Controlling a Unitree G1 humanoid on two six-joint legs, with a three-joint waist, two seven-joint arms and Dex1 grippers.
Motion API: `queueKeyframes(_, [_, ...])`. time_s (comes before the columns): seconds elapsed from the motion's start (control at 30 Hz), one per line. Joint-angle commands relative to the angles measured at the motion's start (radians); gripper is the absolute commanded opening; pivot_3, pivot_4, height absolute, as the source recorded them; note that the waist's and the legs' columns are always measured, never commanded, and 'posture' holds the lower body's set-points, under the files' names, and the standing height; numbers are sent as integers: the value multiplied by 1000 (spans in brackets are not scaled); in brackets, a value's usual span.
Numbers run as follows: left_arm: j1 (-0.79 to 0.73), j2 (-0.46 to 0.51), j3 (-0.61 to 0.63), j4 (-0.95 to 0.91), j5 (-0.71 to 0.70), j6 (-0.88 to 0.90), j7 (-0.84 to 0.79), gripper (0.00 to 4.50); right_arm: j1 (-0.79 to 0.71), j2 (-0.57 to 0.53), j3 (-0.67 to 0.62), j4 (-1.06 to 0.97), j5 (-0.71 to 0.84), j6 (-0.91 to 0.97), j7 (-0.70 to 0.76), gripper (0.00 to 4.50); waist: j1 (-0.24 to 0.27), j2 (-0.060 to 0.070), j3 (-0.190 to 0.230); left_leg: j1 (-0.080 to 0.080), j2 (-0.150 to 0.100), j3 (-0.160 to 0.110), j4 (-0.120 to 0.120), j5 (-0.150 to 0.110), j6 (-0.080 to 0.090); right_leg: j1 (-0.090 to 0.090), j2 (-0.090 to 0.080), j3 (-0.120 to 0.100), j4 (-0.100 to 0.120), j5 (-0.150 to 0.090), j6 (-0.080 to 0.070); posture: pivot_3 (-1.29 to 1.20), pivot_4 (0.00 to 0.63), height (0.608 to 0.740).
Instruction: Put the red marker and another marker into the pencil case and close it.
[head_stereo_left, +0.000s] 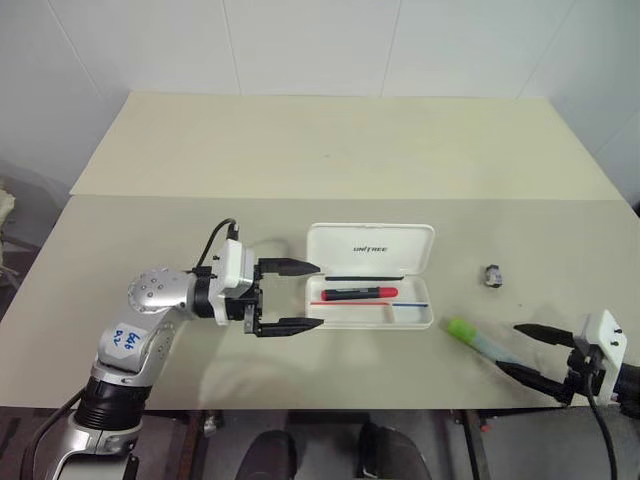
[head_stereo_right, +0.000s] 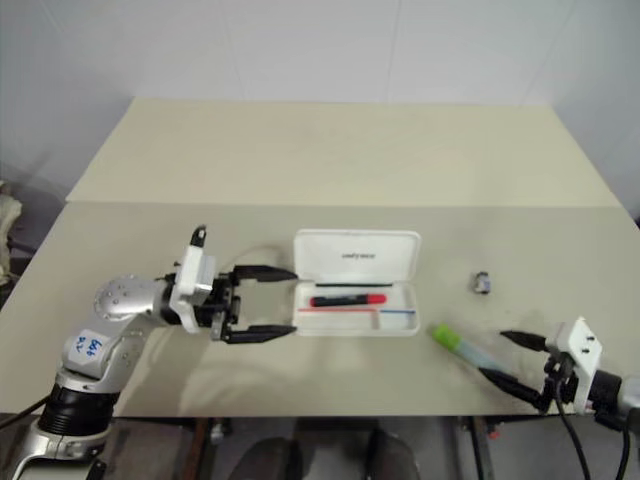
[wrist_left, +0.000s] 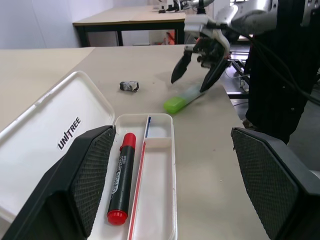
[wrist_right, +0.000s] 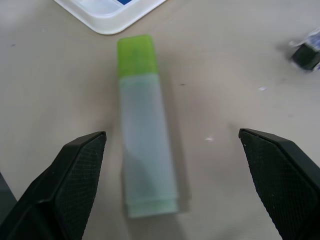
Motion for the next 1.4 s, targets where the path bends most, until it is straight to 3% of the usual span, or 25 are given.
queueKeyframes(0.03, [3,22,31,-3,-33,-23,-29,4019,36,44,-4,-77,10,-3,-43,4500,0,0,0,0,0,0,0,0,0,0,0,0,0,0,0,0,150,740])
queueKeyframes(0.33, [-5,38,41,22,-36,-39,-56,4019,69,124,72,-85,-43,-68,-76,4500,-14,0,-1,0,0,0,0,0,0,0,1,1,0,0,0,0,150,740])
queueKeyframes(0.63, [-22,38,44,55,-28,-60,-71,4071,6,112,86,-14,-57,-132,-68,1291,-22,-1,-1,1,1,-1,0,0,0,0,2,1,0,0,0,0,150,740])
queueKeyframes(0.67, [-19,38,45,54,-29,-61,-71,4071,2,110,87,-14,-61,-135,-70,1107,-22,-1,-1,1,1,0,0,0,0,0,2,1,0,0,0,0,150,740])
queueKeyframes(0.87, [6,41,45,59,-21,-78,-75,4071,-49,83,80,9,-62,-150,-59,1130,-23,-1,-1,1,1,-1,0,0,0,0,1,2,1,0,0,0,150,740])
queueKeyframes(1.13, [77,84,74,102,-3,-132,-91,4071,-265,12,116,45,-47,-164,46,1130,-31,0,-1,1,2,-1,0,0,0,-1,2,2,1,0,0,0,150,740])
queueKeyframes(1.4, [136,106,95,110,4,-165,-85,4071,-506,76,320,-20,-21,-79,153,1130,-24,0,0,0,2,-1,0,0,0,-1,2,1,0,0,0,0,150,740])
